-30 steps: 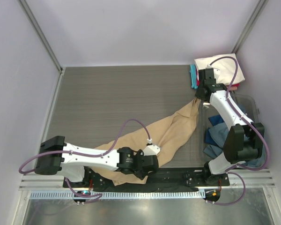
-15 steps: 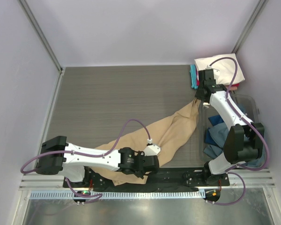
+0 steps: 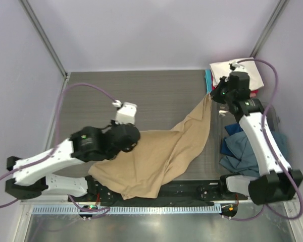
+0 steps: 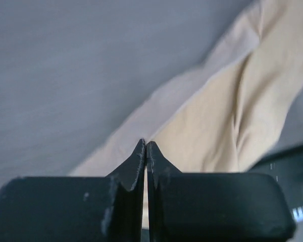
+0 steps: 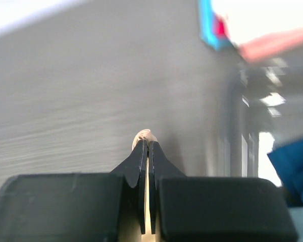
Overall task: Fold and stack the t-shirts
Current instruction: Flatten the tshirt out
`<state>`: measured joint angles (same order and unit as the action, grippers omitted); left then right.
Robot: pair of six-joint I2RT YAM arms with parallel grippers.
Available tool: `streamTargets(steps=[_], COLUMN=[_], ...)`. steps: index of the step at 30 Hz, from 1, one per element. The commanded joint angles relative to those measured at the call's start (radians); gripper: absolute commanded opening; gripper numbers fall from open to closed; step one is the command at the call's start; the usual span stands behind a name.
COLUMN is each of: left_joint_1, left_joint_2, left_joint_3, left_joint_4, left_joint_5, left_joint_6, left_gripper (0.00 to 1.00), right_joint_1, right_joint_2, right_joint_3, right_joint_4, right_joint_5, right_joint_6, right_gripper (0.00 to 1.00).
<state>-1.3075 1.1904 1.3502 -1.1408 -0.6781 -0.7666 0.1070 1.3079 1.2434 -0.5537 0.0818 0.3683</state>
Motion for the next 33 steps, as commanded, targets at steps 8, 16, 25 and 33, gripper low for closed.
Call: streamTargets(steps=[8, 16, 25, 33], left_joint_1=[0.050, 0.050, 0.050, 0.050], left_joint_2=[-0.192, -0.357, -0.419, -0.428], left_joint_3=[0.395, 0.411, 0.408, 0.454], left_joint_4=[-0.002, 0.323, 0.530, 0.539], left_joint_5=[-0.514, -0.609, -0.684, -0.669], left_joint_6=[0.455, 0.760, 1.027, 1.078], left_gripper=[0.00, 0.00, 0.00, 0.00], right_joint_1=[-0.004, -0.003, -0.003, -0.003], right_joint_2=[-0.433, -0.763, -0.915, -0.932], right_joint_3=[0.172, 0.097, 0.086, 0.137], right_joint_4=[0.218, 0.359, 0.402, 0.400], right_joint_5=[-0.313, -0.237, -0.146, -0.178], right_joint_6=[-0.015, -0.038, -0.095, -0.091], right_gripper=[0.01, 0.01, 0.01, 0.01])
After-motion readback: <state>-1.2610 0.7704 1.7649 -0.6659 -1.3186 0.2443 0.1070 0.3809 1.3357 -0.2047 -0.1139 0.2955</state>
